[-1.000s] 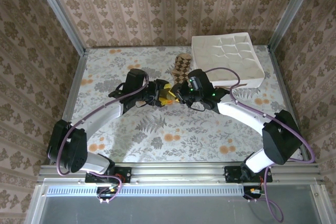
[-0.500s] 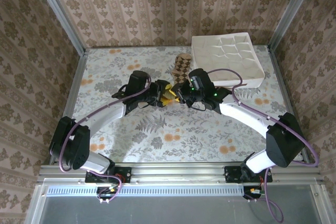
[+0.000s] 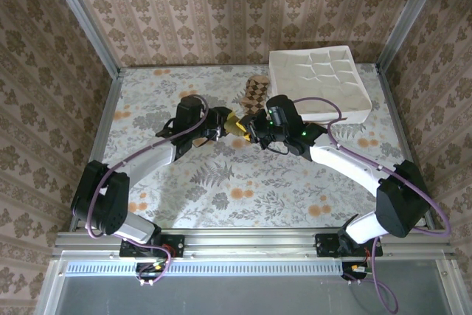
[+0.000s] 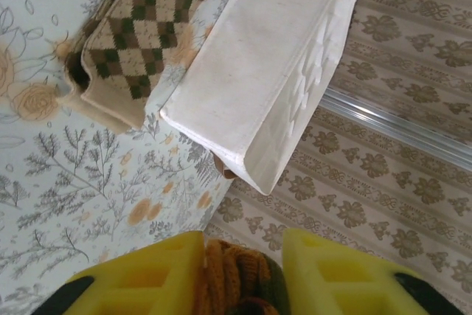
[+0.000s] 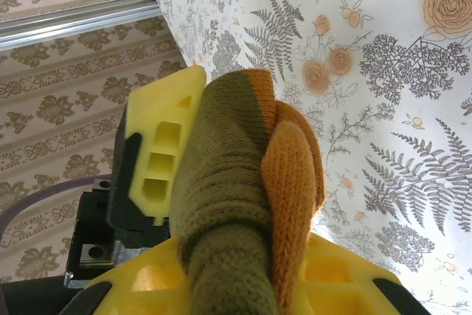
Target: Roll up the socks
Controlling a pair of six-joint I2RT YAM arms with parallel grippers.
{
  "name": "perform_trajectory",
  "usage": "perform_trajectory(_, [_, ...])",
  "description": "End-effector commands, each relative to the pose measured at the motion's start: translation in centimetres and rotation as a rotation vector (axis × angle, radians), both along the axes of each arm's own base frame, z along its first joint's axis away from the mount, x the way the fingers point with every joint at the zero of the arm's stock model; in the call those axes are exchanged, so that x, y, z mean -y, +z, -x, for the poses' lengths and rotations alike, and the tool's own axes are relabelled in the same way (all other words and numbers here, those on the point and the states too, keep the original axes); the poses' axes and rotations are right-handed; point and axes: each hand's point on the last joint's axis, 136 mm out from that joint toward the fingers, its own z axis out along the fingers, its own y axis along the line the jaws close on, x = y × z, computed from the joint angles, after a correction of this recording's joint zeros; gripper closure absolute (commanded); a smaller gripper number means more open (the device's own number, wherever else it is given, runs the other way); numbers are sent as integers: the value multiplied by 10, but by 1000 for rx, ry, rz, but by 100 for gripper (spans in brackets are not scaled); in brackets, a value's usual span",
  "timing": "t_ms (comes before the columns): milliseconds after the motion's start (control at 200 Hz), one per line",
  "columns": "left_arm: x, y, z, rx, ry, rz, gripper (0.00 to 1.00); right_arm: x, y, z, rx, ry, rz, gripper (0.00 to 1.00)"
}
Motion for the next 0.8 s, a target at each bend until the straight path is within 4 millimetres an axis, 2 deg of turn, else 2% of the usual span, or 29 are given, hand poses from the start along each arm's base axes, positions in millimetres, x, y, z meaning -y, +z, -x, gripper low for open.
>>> perform_trajectory(0, [-12, 29, -15, 139, 66, 39, 78, -2, 7, 17, -28, 66, 0, 100])
perform_trajectory(65, [-19, 32, -13, 156, 79, 27, 84, 2, 7, 17, -11, 75, 30, 100])
perform_trajectory(150, [-29, 34, -8, 176, 82, -7, 82, 16, 9, 16, 48, 109, 152, 100])
perform_trajectory(210, [-36, 32, -2, 169, 71, -44, 73, 30, 13, 15, 98, 143, 270, 100])
perform_trajectory(280, [-44, 25, 6, 141, 48, -107, 54, 49, 19, 10, 149, 167, 383, 100])
perform_trajectory(365, [-56, 20, 19, 130, 22, -195, 44, 81, 26, 1, 197, 169, 527, 100])
perform_trajectory(485, [-68, 16, 36, 132, -11, -283, 42, 130, 43, -18, 267, 147, 713, 100])
perform_trajectory(630, [-77, 20, 54, 183, -56, -360, 41, 182, 56, -46, 311, 132, 959, 100])
perform_trajectory(700, [-79, 26, 61, 225, -80, -389, 41, 200, 58, -60, 306, 127, 1038, 100])
perform_trajectory(795, [-84, 35, 70, 281, -104, -449, 40, 214, 54, -81, 278, 148, 1127, 100])
